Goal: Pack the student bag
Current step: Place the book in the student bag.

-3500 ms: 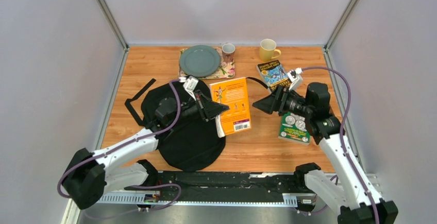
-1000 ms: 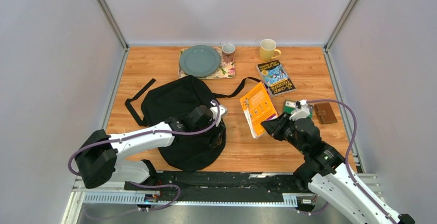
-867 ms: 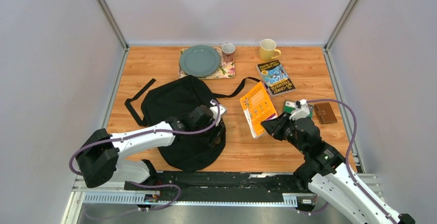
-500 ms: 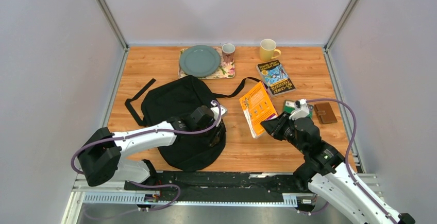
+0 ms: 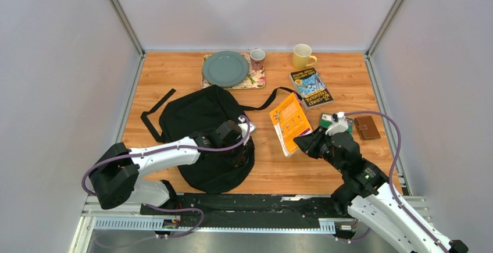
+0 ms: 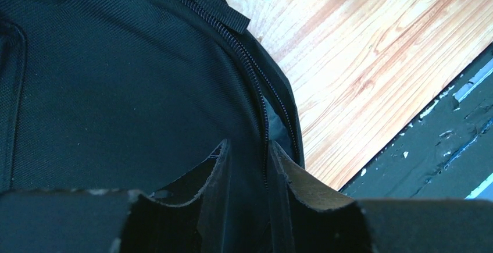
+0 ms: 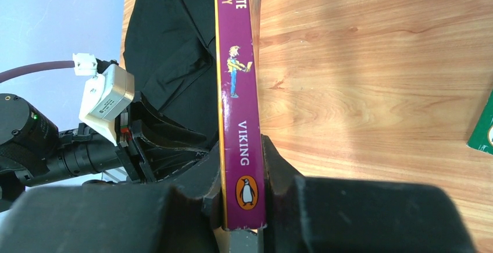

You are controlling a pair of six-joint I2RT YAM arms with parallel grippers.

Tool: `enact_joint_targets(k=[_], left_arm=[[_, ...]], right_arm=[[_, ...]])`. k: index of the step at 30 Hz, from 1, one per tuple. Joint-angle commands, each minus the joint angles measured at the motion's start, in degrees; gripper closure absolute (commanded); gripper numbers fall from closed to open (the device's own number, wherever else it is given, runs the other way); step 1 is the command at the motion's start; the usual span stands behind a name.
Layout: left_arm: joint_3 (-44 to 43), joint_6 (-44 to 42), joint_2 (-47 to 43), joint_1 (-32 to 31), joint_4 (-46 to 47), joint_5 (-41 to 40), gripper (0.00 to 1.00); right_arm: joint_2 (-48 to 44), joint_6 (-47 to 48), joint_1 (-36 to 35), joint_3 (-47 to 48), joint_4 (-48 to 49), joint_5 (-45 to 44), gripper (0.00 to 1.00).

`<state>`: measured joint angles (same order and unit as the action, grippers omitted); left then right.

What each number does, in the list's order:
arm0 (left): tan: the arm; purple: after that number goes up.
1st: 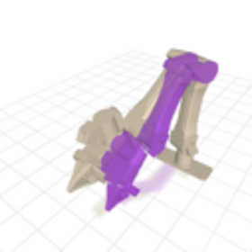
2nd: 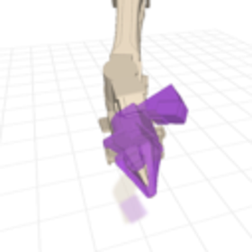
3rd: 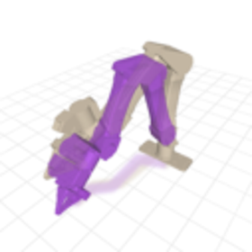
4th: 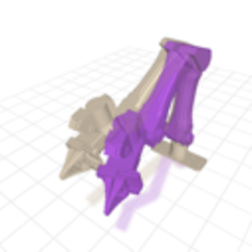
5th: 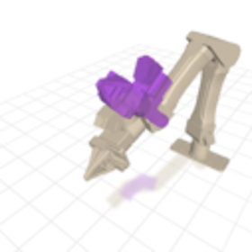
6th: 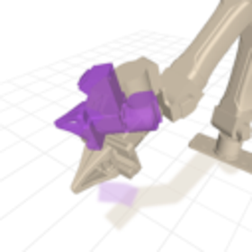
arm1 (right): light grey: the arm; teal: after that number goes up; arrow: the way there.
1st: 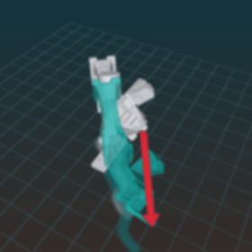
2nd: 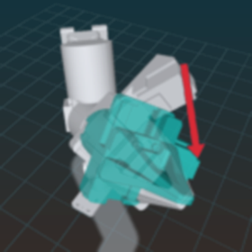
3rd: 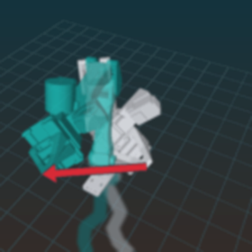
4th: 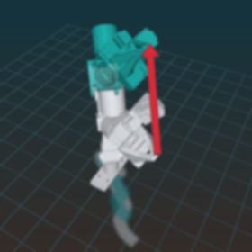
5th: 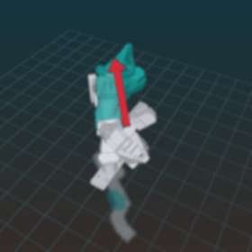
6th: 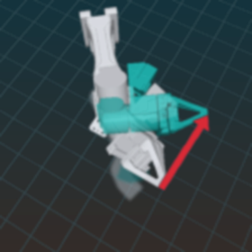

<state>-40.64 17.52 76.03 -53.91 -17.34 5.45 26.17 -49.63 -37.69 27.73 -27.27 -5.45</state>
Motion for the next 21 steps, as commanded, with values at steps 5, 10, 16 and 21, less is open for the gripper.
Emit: enact_joint_targets(k=[5,10,16,21], left_arm=[[1.6,-1.8,-0.6,-0.1,-3.6,3.0,0.56],[2.8,-1.3,-0.6,-0.2,-3.7,4.0,0.54],[2.8,-1.3,-1.3,-0.3,-4.4,2.5,0.68],[-0.5,-1.8,-1.4,-0.3,-5.3,1.1,1.00]], right_arm=[[-0.2,-0.2,0.0,1.3,4.2,0.6,1.00],[0.3,-0.2,0.1,1.2,4.7,1.0,1.00],[0.5,-0.6,0.0,0.9,5.0,1.2,1.00],[1.5,0.1,0.0,2.2,4.2,2.0,1.00]])
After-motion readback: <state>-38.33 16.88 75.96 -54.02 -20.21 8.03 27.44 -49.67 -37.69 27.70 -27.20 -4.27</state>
